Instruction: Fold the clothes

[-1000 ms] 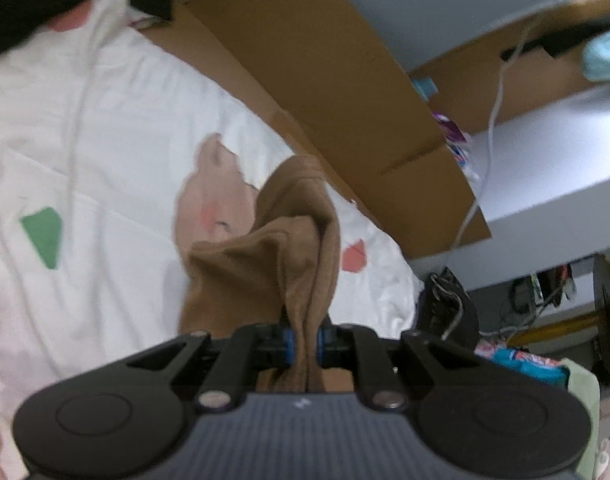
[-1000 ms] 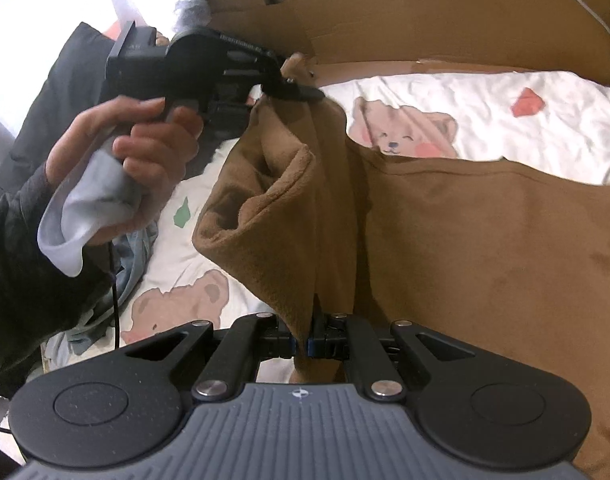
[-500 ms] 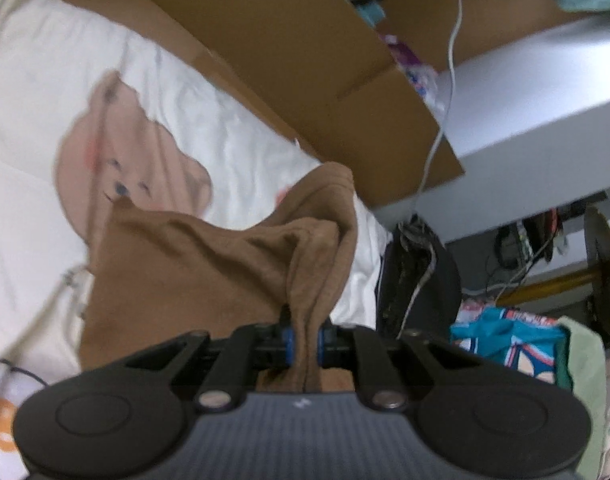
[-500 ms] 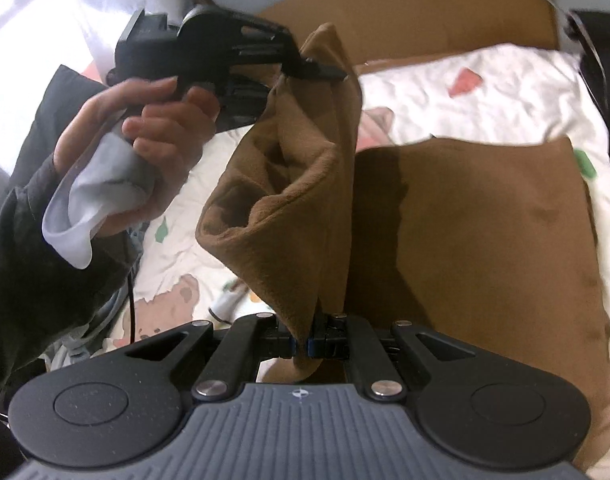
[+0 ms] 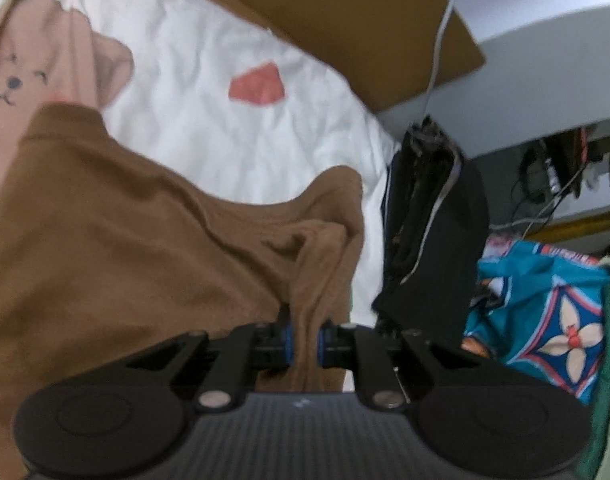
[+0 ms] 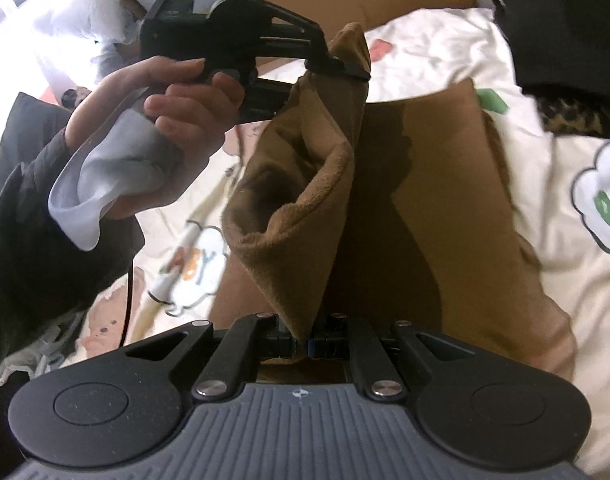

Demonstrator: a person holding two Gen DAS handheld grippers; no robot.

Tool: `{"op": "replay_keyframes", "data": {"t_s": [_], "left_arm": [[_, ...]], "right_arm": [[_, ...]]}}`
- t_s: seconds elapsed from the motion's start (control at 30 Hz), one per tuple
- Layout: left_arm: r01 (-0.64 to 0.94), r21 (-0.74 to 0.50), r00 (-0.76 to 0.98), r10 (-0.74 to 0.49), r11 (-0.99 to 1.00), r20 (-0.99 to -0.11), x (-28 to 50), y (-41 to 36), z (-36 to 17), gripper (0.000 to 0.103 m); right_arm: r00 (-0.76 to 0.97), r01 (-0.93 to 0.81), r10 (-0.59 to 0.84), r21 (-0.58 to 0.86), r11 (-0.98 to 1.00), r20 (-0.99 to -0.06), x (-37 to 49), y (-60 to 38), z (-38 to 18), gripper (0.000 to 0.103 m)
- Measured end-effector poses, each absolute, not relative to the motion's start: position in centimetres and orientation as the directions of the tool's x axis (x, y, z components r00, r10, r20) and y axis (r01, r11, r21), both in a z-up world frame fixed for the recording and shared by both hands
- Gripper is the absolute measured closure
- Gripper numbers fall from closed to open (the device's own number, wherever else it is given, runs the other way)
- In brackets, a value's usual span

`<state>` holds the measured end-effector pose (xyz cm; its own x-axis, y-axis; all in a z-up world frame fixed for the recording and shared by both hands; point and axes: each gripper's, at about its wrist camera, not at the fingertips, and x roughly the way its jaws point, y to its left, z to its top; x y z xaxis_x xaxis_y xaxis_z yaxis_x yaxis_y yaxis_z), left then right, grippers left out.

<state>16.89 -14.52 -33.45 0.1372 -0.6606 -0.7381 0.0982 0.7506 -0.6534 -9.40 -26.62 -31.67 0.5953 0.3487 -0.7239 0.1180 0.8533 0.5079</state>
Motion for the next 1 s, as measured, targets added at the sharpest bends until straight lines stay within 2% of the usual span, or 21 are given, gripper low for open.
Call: {"op": "replay_keyframes", "data": {"t_s": [0.1, 0.13, 0.2, 0.23, 0.27, 0.6, 0.63, 0.67, 0.7, 1.0], "left_arm": [[0.098, -0.633, 0.118, -0.640, 0.768, -0.759, 16.7, -15.8, -35.1, 0.092], [0.095, -0.627, 0.113, -0.634, 0.773, -0.765, 16.7, -16.1, -35.6, 0.092], [0.089, -0.620, 0.109, -0.626, 0.780, -0.772, 16.7, -16.4, -36.4, 0.092], [0.085, -0.617, 0.107, -0.623, 0.783, -0.775, 16.8, -16.5, -36.8, 0.092], [0.080, -0.615, 0.105, -0.621, 0.784, -0.777, 16.8, -16.6, -37.1, 0.092], [0.081, -0.585, 0.096, -0.591, 0.807, -0.801, 16.8, -17.6, -37.8, 0.087], [0.086, -0.580, 0.097, -0.586, 0.810, -0.805, 16.7, -17.7, -37.7, 0.087], [0.091, -0.575, 0.099, -0.582, 0.813, -0.807, 16.6, -17.9, -37.6, 0.088], [0.099, -0.568, 0.102, -0.576, 0.817, -0.811, 16.5, -18.0, -37.3, 0.088], [0.159, -0.524, 0.124, -0.543, 0.837, -0.830, 15.3, -20.3, -34.6, 0.090]], "right_arm": [[0.591, 0.113, 0.353, 0.508, 0.854, -0.725, -9.8, -27.3, -32.4, 0.096], [0.589, 0.118, 0.358, 0.515, 0.849, -0.725, -10.0, -27.8, -32.8, 0.091], [0.583, 0.136, 0.365, 0.531, 0.836, -0.725, -10.4, -28.7, -33.6, 0.068], [0.582, 0.152, 0.365, 0.538, 0.829, -0.727, -10.5, -29.1, -33.9, 0.053], [0.580, 0.167, 0.364, 0.544, 0.822, -0.728, -10.6, -29.5, -34.1, 0.051], [0.571, 0.260, 0.344, 0.562, 0.785, -0.746, -10.6, -33.1, -35.7, 0.052], [0.569, 0.254, 0.352, 0.567, 0.784, -0.743, -10.4, -33.1, -35.6, 0.060], [0.568, 0.248, 0.360, 0.571, 0.782, -0.740, -10.3, -33.1, -35.6, 0.085], [0.566, 0.242, 0.369, 0.576, 0.781, -0.737, -10.2, -33.1, -35.5, 0.096], [0.546, 0.253, 0.424, 0.625, 0.738, -0.722, -11.0, -33.5, -35.1, 0.098]]}}
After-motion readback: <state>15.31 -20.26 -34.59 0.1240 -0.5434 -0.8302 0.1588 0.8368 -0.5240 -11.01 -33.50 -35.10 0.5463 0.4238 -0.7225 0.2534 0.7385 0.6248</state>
